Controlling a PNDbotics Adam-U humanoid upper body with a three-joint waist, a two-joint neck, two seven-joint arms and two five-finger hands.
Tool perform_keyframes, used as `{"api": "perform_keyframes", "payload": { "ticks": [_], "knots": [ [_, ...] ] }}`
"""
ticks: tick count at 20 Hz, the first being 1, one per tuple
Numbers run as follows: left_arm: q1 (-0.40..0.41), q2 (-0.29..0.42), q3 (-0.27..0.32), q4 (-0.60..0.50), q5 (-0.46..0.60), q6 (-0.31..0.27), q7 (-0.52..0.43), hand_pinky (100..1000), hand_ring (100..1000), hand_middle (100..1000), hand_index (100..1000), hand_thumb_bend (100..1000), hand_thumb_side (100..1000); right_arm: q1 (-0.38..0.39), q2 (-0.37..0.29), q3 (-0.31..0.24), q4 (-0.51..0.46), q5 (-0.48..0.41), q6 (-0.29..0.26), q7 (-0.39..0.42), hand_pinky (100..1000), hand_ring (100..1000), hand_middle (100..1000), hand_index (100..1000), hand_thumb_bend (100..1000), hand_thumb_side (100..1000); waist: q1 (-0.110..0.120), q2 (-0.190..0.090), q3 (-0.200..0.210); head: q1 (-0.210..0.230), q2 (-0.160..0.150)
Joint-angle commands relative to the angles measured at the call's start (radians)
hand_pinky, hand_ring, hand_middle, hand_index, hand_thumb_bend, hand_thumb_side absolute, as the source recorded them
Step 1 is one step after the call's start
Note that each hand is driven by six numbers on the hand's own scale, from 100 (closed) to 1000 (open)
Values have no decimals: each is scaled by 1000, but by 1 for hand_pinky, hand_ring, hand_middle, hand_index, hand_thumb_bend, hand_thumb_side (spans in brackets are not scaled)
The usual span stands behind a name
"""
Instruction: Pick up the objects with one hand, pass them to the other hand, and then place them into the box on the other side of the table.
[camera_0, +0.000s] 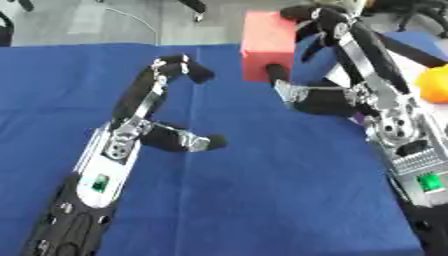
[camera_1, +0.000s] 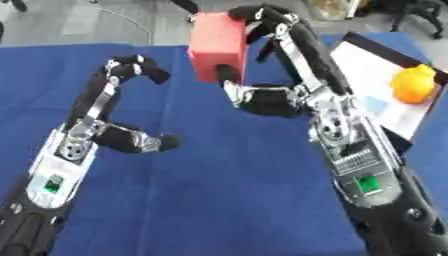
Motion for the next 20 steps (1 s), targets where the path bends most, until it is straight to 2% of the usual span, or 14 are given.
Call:
{"api": "perform_keyframes", "payload": {
  "ticks": [1, 4, 8, 12, 14, 16, 17, 18, 19, 20],
  "knots": [
    [40, 29, 69, 27, -9, 37, 44, 832, 546, 532, 683, 751, 500, -11, -82, -74, -32, 33, 38, -43, 509, 615, 205, 342, 100, 100, -4, -28, -3, -42, -2],
    [96, 33, 111, -4, 1, 66, 88, 833, 544, 529, 678, 747, 500, 0, -157, -150, 9, 51, 85, -89, 511, 617, 213, 349, 100, 100, 3, -28, 2, -100, -2],
    [143, 23, 129, -66, 13, 82, 119, 834, 543, 528, 676, 743, 503, 37, -261, -247, 108, 4, 148, -153, 484, 622, 214, 362, 100, 100, 11, -23, 25, -160, -2],
    [162, 7, 128, -128, 47, 86, 130, 833, 542, 528, 674, 741, 503, 75, -355, -290, 211, -58, 212, -141, 467, 635, 224, 374, 100, 100, 25, -14, 62, -229, -2],
    [159, 6, 123, -152, 65, 87, 127, 833, 542, 527, 674, 742, 503, 73, -378, -304, 264, -91, 245, -115, 470, 644, 233, 386, 100, 100, 31, -10, 82, -258, -2],
    [152, 5, 118, -172, 86, 87, 122, 832, 542, 527, 675, 742, 503, 58, -396, -304, 319, -125, 278, -98, 483, 658, 265, 441, 100, 100, 35, -7, 99, -275, -2],
    [149, 5, 116, -181, 96, 88, 119, 832, 542, 527, 675, 742, 503, 46, -404, -296, 348, -143, 296, -93, 502, 681, 316, 535, 100, 143, 36, -5, 106, -283, -2],
    [146, 5, 114, -188, 106, 89, 117, 833, 542, 527, 675, 742, 504, 35, -413, -282, 375, -159, 305, -84, 524, 703, 374, 622, 100, 230, 37, -4, 111, -292, -2],
    [144, 5, 112, -193, 114, 89, 114, 833, 542, 527, 675, 744, 504, 26, -423, -267, 400, -175, 302, -71, 570, 745, 482, 735, 157, 368, 36, -3, 114, -300, -2],
    [143, 5, 110, -198, 121, 90, 110, 833, 542, 527, 675, 745, 505, 18, -436, -246, 426, -188, 292, -57, 644, 803, 621, 856, 328, 525, 35, -2, 118, -307, -2]
  ]
}}
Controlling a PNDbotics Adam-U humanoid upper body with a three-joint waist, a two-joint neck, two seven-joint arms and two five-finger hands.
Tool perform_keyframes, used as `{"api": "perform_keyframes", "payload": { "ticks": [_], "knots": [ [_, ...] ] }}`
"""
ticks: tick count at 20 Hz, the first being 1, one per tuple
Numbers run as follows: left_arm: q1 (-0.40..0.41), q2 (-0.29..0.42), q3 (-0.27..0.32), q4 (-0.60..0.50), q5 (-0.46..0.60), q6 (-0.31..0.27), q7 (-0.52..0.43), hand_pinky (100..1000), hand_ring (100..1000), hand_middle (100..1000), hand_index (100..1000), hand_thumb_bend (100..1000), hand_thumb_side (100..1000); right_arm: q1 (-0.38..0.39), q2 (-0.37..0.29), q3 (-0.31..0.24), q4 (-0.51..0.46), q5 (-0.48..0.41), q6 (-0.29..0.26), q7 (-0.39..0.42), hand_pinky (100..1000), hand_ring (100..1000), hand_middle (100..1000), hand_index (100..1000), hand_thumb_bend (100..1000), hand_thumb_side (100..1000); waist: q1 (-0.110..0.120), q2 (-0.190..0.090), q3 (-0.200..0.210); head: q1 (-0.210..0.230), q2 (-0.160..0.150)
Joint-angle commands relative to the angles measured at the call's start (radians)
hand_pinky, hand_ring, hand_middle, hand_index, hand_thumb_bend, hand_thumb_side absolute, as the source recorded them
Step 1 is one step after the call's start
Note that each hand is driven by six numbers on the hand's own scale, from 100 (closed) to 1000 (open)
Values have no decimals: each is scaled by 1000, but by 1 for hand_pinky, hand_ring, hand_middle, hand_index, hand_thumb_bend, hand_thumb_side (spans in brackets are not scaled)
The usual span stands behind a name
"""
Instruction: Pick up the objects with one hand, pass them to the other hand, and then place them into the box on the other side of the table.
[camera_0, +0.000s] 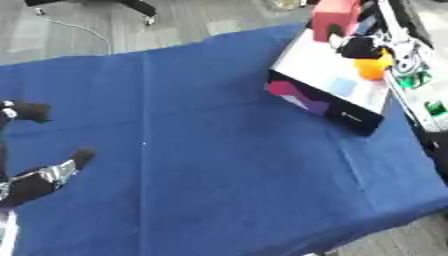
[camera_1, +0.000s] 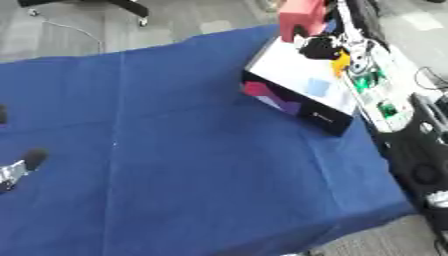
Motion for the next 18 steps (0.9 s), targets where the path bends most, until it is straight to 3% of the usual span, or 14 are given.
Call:
{"api": "perform_keyframes", "payload": {
  "ticks": [1, 2, 4, 8, 9, 10, 13, 18],
  "knots": [
    [-16, 8, -5, -37, 28, 2, -11, 833, 542, 527, 675, 744, 505, -33, -74, 46, 73, -36, -13, 40, 691, 837, 707, 914, 383, 594, 7, -3, 5, -25, -3],
    [-17, 8, -7, -39, 33, 2, -15, 833, 543, 528, 676, 746, 506, -40, -85, 72, 100, -29, -28, 56, 741, 871, 780, 958, 449, 634, 5, -4, 7, -28, -3],
    [-17, 8, -7, -42, 35, 3, -22, 833, 542, 527, 676, 748, 506, -53, -97, 102, 159, 1, -63, 92, 766, 897, 841, 990, 486, 661, 1, -5, 7, -29, -3],
    [-14, 9, -5, -45, 32, 5, -27, 833, 542, 527, 677, 750, 508, -69, -103, 73, 272, 68, -132, 154, 783, 897, 869, 998, 505, 664, -8, -9, 6, -32, -3],
    [-13, 9, -4, -46, 31, 6, -27, 833, 542, 527, 676, 749, 508, -72, -104, 65, 298, 84, -148, 157, 786, 896, 873, 1000, 464, 682, -11, -10, 5, -33, -3],
    [-12, 9, -4, -46, 30, 6, -27, 833, 543, 528, 677, 750, 508, -75, -105, 60, 323, 100, -164, 156, 790, 897, 875, 1000, 511, 675, -13, -11, 5, -32, -3],
    [-11, 8, -3, -48, 29, 7, -25, 834, 541, 526, 675, 748, 508, -95, -98, 47, 388, 147, -211, 123, 766, 897, 866, 997, 480, 632, -19, -12, 2, -29, -3],
    [-14, 7, 9, -47, 48, 23, -1, 834, 540, 525, 672, 733, 515, -117, -37, -20, 293, 196, -292, 43, 680, 877, 807, 973, 394, 540, -28, -15, -13, 41, -3]
  ]
}}
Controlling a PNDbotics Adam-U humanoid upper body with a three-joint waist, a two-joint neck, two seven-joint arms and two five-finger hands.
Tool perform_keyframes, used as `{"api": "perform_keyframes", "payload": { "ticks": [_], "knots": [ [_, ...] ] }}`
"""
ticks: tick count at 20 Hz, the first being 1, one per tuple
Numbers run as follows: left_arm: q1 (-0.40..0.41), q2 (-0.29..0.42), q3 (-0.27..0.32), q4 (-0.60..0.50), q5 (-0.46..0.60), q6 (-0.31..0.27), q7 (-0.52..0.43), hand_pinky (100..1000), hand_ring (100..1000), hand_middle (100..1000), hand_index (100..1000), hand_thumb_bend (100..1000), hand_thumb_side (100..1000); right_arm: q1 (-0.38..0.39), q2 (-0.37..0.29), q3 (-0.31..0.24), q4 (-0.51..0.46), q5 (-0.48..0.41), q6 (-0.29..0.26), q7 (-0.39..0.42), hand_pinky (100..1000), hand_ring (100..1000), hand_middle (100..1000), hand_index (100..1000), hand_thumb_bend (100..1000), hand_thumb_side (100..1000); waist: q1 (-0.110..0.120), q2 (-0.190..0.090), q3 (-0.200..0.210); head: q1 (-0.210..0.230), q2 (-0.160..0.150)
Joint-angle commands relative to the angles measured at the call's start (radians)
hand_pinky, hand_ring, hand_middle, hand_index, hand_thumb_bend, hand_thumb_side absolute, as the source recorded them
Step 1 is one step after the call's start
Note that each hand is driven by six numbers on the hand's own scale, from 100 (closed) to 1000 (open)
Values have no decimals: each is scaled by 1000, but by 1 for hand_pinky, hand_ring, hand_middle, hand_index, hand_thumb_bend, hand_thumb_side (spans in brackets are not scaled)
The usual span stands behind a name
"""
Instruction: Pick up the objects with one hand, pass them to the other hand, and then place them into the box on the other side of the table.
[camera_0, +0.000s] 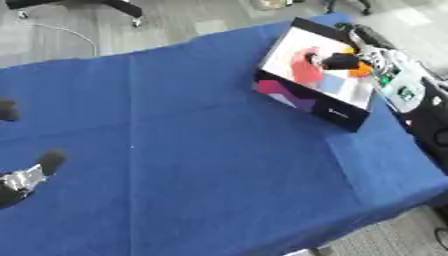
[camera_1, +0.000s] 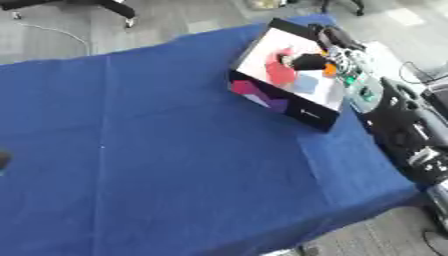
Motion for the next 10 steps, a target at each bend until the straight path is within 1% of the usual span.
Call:
{"api": "perform_keyframes", "payload": {
  "ticks": [1, 4, 6, 8, 10],
  "knots": [
    [-11, 7, 16, -21, 17, 13, 19, 834, 540, 525, 672, 730, 517, -29, 32, -68, -83, 13, -53, -49, 676, 875, 800, 969, 388, 534, -17, -16, -6, 50, -3],
    [-19, 6, 24, -18, 32, 26, 37, 835, 542, 527, 672, 720, 525, -22, 113, -123, -166, -11, -105, -100, 654, 860, 771, 950, 326, 507, -18, -21, -14, 107, -3],
    [-25, 3, 28, -17, 39, 33, 45, 837, 543, 528, 673, 717, 533, -3, 169, -145, -222, -38, -139, -134, 649, 856, 764, 944, 310, 494, -18, -23, -16, 136, -3],
    [-24, -2, 31, -14, 44, 40, 49, 838, 544, 528, 673, 707, 540, 26, 226, -149, -278, -71, -174, -169, 647, 850, 756, 938, 292, 486, -19, -26, -22, 164, -3],
    [-23, -4, 34, -13, 51, 44, 55, 839, 545, 529, 674, 698, 547, 57, 282, -139, -334, -100, -208, -203, 648, 842, 750, 933, 268, 485, -23, -28, -29, 190, -3]
  ]
}}
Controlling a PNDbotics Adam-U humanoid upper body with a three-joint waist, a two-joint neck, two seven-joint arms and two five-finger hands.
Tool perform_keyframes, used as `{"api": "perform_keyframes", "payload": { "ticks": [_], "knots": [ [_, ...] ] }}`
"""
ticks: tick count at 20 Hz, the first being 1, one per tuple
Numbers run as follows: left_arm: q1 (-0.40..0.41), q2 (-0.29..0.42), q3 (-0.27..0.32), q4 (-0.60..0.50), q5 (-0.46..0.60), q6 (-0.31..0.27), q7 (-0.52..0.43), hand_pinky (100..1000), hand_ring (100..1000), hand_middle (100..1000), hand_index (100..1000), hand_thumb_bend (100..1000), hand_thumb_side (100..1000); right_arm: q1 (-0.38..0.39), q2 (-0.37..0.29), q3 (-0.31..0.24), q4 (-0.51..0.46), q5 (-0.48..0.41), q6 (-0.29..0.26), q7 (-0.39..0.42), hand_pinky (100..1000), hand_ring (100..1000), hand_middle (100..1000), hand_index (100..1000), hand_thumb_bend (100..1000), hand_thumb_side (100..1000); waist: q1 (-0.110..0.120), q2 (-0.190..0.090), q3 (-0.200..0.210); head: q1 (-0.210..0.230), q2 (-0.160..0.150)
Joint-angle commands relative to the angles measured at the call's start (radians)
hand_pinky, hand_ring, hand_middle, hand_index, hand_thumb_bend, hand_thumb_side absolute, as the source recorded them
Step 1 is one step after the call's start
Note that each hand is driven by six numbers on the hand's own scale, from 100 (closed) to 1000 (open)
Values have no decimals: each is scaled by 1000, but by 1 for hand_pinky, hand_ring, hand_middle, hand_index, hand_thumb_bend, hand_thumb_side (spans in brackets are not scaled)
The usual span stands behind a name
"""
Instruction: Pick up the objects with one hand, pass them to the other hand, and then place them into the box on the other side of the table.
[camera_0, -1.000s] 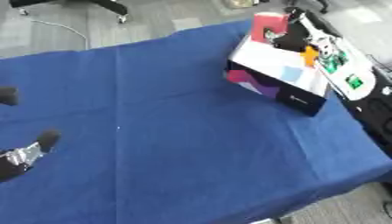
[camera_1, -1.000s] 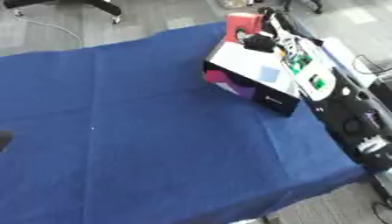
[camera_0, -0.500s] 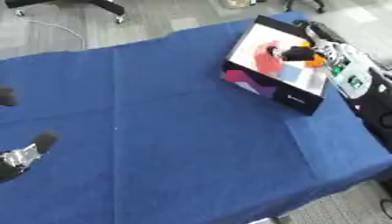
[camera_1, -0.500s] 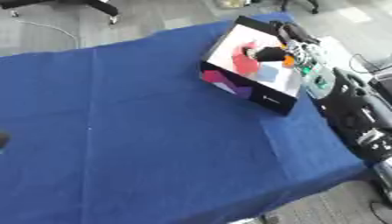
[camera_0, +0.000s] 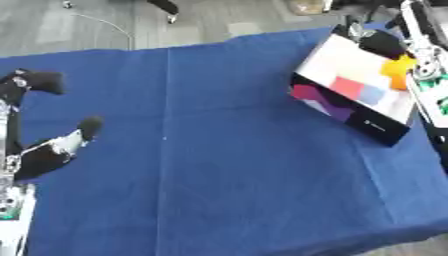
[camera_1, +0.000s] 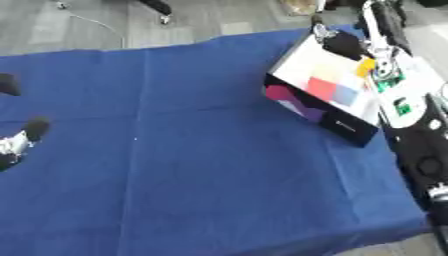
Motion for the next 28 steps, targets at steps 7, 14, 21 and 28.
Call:
{"api": "perform_keyframes", "payload": {
  "ticks": [7, 14, 21, 28],
  "knots": [
    [-18, -14, 10, -15, 81, 15, 30, 845, 548, 532, 674, 674, 571, 145, 222, 97, -262, -59, -151, -150, 631, 827, 733, 919, 214, 483, -26, -28, -31, 107, -3],
    [-13, -13, 7, -25, 129, 14, 30, 847, 552, 537, 675, 670, 573, 254, 303, 157, -437, -17, -211, -223, 619, 823, 729, 919, 195, 488, -24, -25, -45, 120, -3],
    [-12, -12, -8, -41, 148, 10, 18, 849, 566, 564, 678, 668, 574, 265, 307, 168, -463, -19, -181, -183, 613, 821, 727, 922, 184, 493, -18, -24, -59, 119, -3],
    [-8, -13, -6, -49, 149, 10, 15, 848, 563, 561, 677, 668, 576, 268, 304, 175, -466, -12, -183, -157, 612, 818, 726, 923, 170, 491, -22, -27, -46, 116, -3]
  ]
}}
